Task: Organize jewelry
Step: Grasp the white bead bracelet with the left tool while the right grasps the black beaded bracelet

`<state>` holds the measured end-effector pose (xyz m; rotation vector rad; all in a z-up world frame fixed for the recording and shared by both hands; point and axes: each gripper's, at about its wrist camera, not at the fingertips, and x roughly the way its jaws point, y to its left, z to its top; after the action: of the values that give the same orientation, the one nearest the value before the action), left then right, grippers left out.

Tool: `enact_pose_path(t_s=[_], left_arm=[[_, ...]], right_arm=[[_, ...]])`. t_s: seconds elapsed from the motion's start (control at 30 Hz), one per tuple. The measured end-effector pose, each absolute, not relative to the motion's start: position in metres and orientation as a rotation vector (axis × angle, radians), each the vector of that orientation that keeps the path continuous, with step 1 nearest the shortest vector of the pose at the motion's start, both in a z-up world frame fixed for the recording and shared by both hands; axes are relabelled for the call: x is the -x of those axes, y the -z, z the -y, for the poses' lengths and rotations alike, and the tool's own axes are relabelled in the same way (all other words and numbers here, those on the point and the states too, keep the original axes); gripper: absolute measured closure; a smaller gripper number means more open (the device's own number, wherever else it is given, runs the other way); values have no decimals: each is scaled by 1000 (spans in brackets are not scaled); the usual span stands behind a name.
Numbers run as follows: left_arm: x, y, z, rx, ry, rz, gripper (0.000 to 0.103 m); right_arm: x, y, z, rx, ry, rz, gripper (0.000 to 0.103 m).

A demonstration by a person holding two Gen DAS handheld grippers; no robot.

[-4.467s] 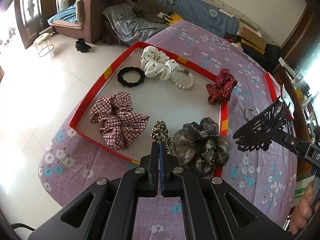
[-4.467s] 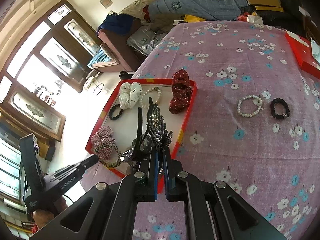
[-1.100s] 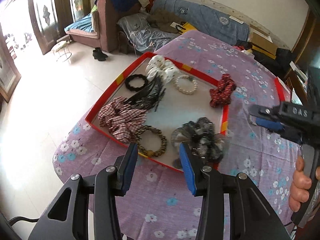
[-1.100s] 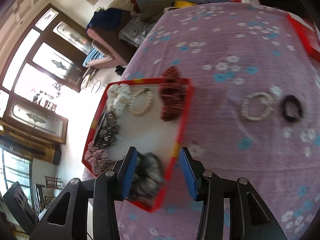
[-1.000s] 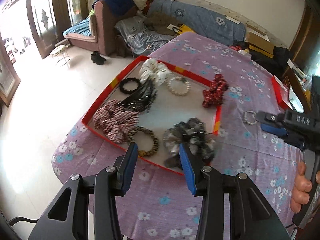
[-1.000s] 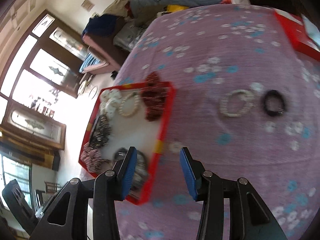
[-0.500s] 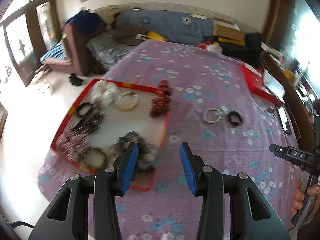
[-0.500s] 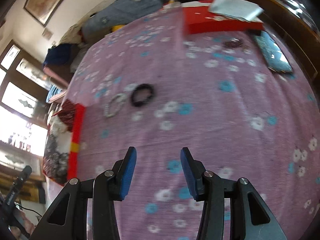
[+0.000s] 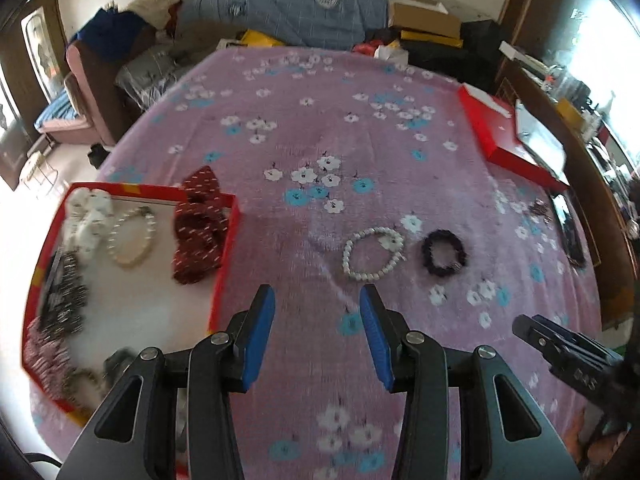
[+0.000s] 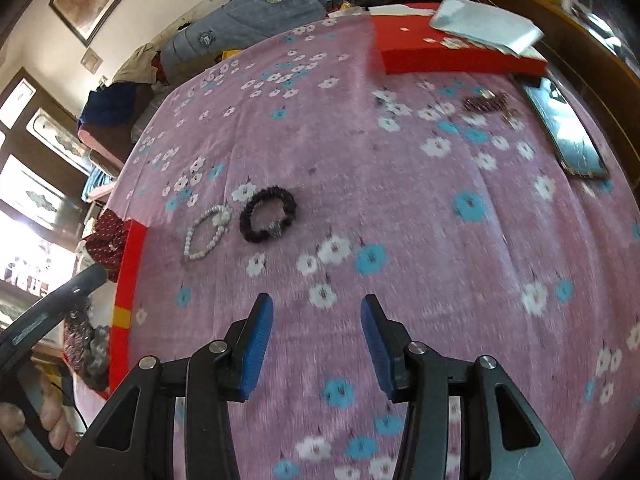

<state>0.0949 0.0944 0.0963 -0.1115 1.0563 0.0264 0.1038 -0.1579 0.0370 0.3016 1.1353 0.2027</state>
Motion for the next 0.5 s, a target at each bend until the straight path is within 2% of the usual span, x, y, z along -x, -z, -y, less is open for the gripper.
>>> enact_pose_path(t_s=[0.17, 0.5], left_arm=[[-132, -69, -99, 143, -3, -1084, 61], [-172, -39, -88, 131, 136, -1119, 63]], right_arm=[[-134, -29, 138, -238, -226, -1122, 54], [-183, -13, 117, -175, -222, -1119, 66]])
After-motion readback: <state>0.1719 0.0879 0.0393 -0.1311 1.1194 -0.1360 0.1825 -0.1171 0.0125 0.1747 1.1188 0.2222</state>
